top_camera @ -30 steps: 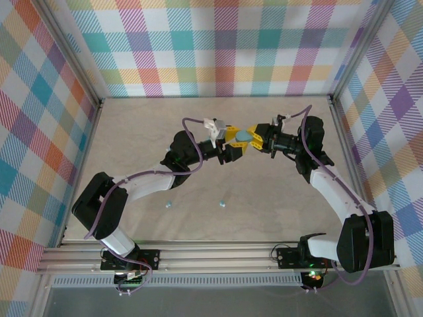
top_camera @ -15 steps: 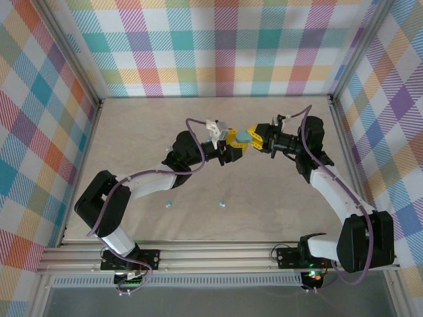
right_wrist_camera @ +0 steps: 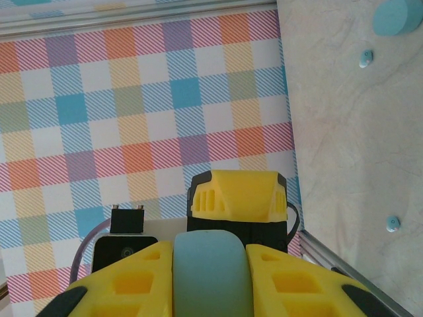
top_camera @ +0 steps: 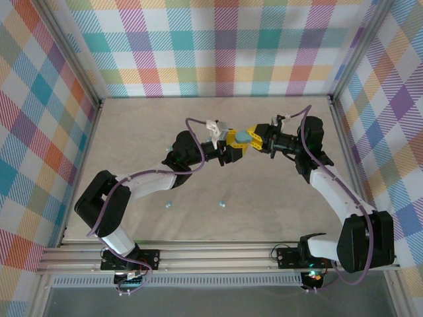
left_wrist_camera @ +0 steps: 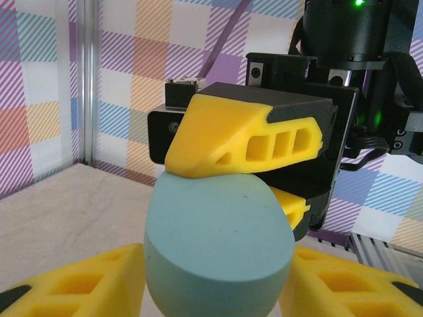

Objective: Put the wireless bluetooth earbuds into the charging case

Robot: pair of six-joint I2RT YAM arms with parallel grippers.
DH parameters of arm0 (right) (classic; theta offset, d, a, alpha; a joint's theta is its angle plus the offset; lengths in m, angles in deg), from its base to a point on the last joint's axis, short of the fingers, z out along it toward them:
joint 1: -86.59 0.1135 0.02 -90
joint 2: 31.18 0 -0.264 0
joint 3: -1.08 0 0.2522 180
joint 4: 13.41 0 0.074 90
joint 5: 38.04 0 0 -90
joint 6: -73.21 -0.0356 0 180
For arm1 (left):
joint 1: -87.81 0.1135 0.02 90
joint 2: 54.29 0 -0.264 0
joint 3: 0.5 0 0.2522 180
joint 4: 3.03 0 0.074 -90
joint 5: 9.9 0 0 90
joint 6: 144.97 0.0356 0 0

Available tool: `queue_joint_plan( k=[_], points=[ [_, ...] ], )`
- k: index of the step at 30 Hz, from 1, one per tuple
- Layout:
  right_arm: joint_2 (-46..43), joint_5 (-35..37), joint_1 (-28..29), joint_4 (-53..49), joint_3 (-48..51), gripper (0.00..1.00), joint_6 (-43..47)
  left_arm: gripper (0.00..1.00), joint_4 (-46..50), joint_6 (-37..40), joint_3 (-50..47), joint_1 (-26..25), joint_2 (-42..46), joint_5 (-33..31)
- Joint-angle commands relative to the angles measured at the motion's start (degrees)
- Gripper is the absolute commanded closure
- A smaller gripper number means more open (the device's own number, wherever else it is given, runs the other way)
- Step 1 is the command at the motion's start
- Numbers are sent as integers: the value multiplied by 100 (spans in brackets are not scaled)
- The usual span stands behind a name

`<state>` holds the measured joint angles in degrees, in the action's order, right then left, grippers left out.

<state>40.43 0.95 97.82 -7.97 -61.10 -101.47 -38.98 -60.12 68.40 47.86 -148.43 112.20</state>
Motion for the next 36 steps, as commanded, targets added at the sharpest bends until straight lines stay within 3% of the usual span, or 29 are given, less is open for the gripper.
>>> queue_joint_plan(
  k=[1, 36],
  points=[
    [-7, -43, 29, 137, 69, 100, 46, 49, -293, -60, 156, 56, -33, 95],
    [-112, -32, 29, 154, 74, 100, -31, 43, -81, -38, 82, 101, -65, 60]
  ],
)
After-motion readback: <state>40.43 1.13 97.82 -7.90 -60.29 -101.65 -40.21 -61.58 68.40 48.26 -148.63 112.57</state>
